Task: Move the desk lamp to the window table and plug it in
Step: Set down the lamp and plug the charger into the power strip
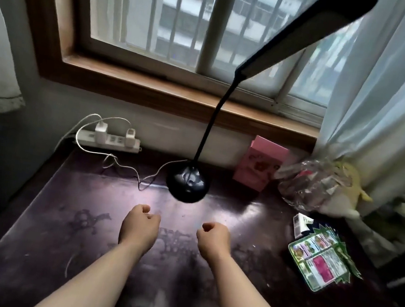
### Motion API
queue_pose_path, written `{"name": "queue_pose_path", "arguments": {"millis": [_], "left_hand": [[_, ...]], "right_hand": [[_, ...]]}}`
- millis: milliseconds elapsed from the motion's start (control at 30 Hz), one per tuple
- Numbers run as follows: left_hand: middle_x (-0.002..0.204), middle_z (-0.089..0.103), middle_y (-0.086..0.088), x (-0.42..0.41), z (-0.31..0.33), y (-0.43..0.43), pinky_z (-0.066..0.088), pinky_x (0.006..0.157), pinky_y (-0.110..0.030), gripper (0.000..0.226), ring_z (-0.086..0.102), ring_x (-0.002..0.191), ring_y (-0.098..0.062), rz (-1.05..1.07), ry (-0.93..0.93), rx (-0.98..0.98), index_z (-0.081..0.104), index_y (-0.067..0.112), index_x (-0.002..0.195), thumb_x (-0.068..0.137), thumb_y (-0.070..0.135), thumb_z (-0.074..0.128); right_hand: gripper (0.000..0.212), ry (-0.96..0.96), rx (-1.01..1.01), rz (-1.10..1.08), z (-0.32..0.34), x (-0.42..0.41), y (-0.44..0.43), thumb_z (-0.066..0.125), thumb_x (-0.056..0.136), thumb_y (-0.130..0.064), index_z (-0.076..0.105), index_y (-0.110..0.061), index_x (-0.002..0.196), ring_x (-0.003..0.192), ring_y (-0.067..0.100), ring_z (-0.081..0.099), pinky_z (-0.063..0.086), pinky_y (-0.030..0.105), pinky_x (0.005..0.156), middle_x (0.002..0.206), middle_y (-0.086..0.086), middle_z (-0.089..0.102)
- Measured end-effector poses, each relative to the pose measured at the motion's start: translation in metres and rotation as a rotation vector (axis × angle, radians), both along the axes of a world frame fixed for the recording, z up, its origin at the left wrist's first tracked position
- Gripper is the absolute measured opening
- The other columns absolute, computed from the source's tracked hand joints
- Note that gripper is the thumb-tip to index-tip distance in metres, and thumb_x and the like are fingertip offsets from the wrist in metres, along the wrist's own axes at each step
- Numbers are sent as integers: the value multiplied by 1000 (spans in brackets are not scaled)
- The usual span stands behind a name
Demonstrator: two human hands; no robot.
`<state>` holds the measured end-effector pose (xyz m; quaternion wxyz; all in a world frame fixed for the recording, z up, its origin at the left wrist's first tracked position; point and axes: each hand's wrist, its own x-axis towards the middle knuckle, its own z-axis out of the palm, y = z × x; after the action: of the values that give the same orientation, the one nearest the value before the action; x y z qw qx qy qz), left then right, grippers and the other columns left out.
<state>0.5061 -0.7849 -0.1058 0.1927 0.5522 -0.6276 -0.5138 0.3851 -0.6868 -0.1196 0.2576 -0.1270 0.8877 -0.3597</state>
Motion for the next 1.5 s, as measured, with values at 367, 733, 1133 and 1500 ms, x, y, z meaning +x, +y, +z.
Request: {"name": "queue_pose_path", "arguments": {"millis": [367, 733, 1133, 1500], "left_hand": [[128, 63, -14, -1, -7, 39, 40, 89, -28, 43, 57, 116, -31, 82, -37, -58, 57, 4, 128, 88, 19, 53], [116, 67, -14, -35, -11, -12, 39, 79, -25, 37, 55, 90, -24, 99, 9, -141, 60, 3, 121, 87, 18, 54], [116, 66, -13, -52, -52, -56, 34, 79, -24, 37, 51, 89, -20, 51, 31, -169, 58, 3, 122, 88, 16, 55], [112, 68, -12, -56, -61, -70, 37, 80, -25, 36, 57, 94, -24, 58, 51, -168, 60, 4, 120, 87, 17, 55]], "right_hand": [[41, 153, -41, 156, -3, -28, 46, 48, 92, -15, 57, -11, 132, 119, 25, 60, 48, 30, 97, 135, 7, 60], [30, 495, 8, 444, -10, -57, -28, 46, 91, -20, 60, -20, 118, 121, 29, 53, 47, 38, 96, 125, 7, 61], [34, 709, 214, 682, -57, -80, -84, 42, 95, -26, 48, -16, 127, 142, 26, 24, 20, 40, 114, 157, -1, 31], [37, 732, 285, 688, -55, -82, -93, 40, 90, -14, 47, -14, 126, 144, 29, 22, 19, 41, 114, 153, 2, 37]]}}
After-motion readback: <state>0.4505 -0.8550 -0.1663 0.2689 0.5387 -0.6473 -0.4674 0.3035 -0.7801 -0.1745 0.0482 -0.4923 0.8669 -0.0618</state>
